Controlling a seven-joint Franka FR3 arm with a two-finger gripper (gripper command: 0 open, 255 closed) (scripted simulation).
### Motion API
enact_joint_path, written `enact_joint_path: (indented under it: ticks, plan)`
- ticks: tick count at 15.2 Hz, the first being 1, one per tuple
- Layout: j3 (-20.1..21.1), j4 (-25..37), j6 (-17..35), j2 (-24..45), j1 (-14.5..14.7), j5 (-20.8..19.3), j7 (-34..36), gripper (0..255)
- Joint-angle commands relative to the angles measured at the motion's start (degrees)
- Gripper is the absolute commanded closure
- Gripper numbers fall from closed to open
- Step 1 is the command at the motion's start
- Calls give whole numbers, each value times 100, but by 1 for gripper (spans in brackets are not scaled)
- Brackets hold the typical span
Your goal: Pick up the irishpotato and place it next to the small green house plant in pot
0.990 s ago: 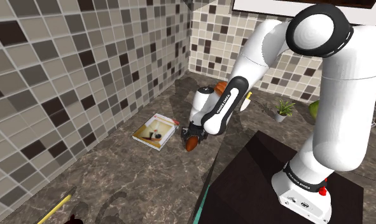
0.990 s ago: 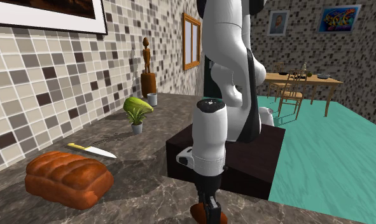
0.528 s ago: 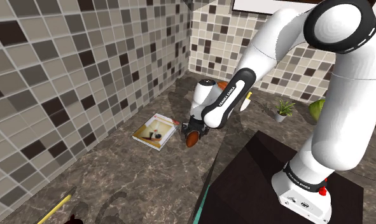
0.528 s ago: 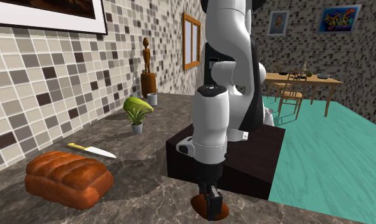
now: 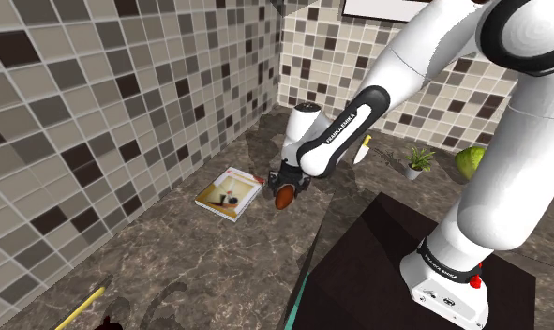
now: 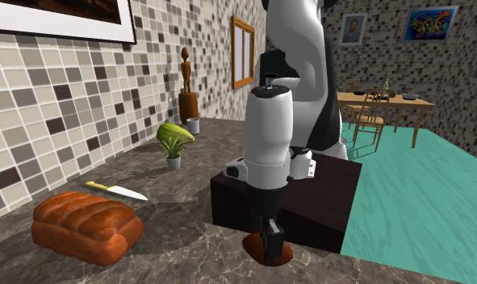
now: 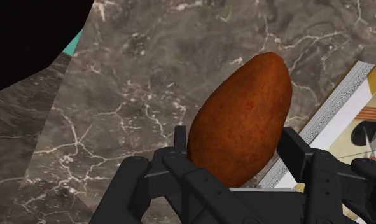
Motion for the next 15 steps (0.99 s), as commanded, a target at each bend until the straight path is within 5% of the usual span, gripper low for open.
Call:
enact_joint_path:
  ticks: [1,15]
  plan:
    - [44,0,-163,-165,-33,99,-73,255]
    - [134,140,-1330,-1224,-73,594,-398,255]
